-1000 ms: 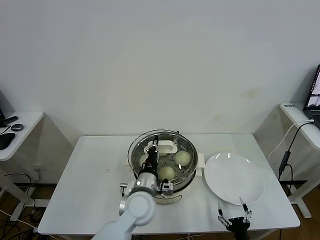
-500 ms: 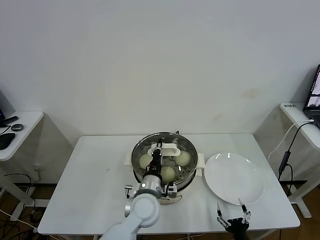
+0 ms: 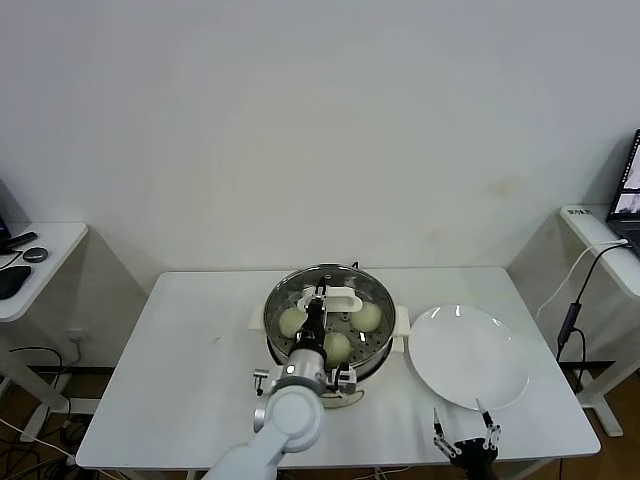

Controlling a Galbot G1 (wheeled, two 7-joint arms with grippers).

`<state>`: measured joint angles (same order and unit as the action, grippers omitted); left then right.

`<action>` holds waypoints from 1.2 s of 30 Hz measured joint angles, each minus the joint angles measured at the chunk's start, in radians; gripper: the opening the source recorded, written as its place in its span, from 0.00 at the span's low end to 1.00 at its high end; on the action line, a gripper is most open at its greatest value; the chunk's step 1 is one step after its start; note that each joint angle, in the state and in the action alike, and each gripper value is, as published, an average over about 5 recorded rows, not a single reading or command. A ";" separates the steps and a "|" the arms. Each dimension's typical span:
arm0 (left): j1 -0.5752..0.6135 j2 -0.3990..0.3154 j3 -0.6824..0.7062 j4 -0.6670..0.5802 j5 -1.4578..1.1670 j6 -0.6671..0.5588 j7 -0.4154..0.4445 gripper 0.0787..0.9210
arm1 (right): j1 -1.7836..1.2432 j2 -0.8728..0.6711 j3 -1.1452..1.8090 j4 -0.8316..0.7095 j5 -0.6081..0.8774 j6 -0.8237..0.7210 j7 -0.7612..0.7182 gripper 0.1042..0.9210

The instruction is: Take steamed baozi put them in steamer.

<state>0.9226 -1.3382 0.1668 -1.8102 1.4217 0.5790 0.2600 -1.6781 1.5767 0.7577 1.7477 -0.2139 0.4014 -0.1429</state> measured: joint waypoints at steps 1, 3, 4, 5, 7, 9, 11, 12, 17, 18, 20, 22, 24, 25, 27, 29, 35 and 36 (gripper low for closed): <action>0.002 0.000 -0.001 -0.002 -0.003 0.000 -0.002 0.11 | 0.000 0.000 0.000 0.000 -0.001 0.000 0.000 0.88; 0.008 0.000 -0.004 -0.006 -0.011 0.000 -0.007 0.16 | -0.001 0.000 -0.001 0.001 -0.002 -0.001 0.000 0.88; 0.011 0.001 -0.006 -0.008 -0.016 0.000 -0.009 0.18 | -0.001 0.000 -0.001 0.002 -0.003 -0.001 0.000 0.88; 0.015 0.003 -0.008 -0.012 -0.021 -0.001 -0.011 0.21 | -0.002 0.000 -0.002 0.002 -0.004 -0.001 0.000 0.88; 0.022 0.007 -0.011 -0.020 -0.031 -0.002 -0.015 0.28 | -0.002 0.000 -0.003 0.003 -0.007 -0.002 0.000 0.88; 0.030 0.013 -0.016 -0.031 -0.044 -0.003 -0.022 0.36 | -0.004 0.001 -0.004 0.004 -0.009 -0.003 0.000 0.88; 0.041 0.020 -0.022 -0.047 -0.060 -0.006 -0.030 0.42 | -0.006 0.001 -0.004 0.006 -0.011 -0.003 -0.001 0.88; 0.048 0.025 -0.025 -0.057 -0.071 -0.008 -0.034 0.46 | -0.007 0.001 -0.004 0.007 -0.011 -0.003 -0.001 0.88; 0.101 0.055 -0.048 -0.128 -0.162 -0.024 -0.065 0.62 | -0.013 0.001 0.001 0.013 -0.011 -0.003 -0.001 0.88; 0.114 0.064 -0.054 -0.146 -0.189 -0.029 -0.073 0.66 | -0.014 0.001 0.002 0.015 -0.011 -0.004 -0.001 0.88; 0.146 0.081 -0.068 -0.186 -0.252 -0.043 -0.092 0.73 | -0.016 0.001 0.004 0.019 -0.010 -0.005 -0.001 0.88; 0.183 0.097 -0.089 -0.229 -0.326 -0.065 -0.117 0.80 | -0.018 0.000 0.007 0.023 -0.008 -0.005 -0.001 0.88; 0.229 0.107 -0.122 -0.271 -0.416 -0.101 -0.144 0.85 | -0.020 0.000 0.010 0.027 -0.006 -0.005 -0.002 0.88; 0.256 0.110 -0.142 -0.290 -0.466 -0.125 -0.158 0.86 | -0.021 0.000 0.012 0.029 -0.004 -0.005 -0.002 0.88; 0.316 0.112 -0.193 -0.321 -0.577 -0.186 -0.188 0.88 | -0.022 0.000 0.015 0.031 0.000 -0.005 -0.002 0.88; 0.381 0.112 -0.253 -0.346 -0.693 -0.254 -0.220 0.88 | -0.021 -0.001 0.018 0.033 0.005 -0.006 -0.003 0.88; 0.583 0.116 -0.443 -0.385 -1.058 -0.437 -0.302 0.88 | -0.028 -0.012 0.015 0.048 0.039 -0.022 -0.018 0.88; 0.616 0.117 -0.471 -0.387 -1.119 -0.461 -0.314 0.88 | -0.031 -0.015 0.012 0.052 0.050 -0.028 -0.023 0.88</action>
<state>1.5385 -1.2216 -0.3039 -2.1976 0.3031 0.1175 -0.0537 -1.7092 1.5616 0.7698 1.8001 -0.1638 0.3729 -0.1660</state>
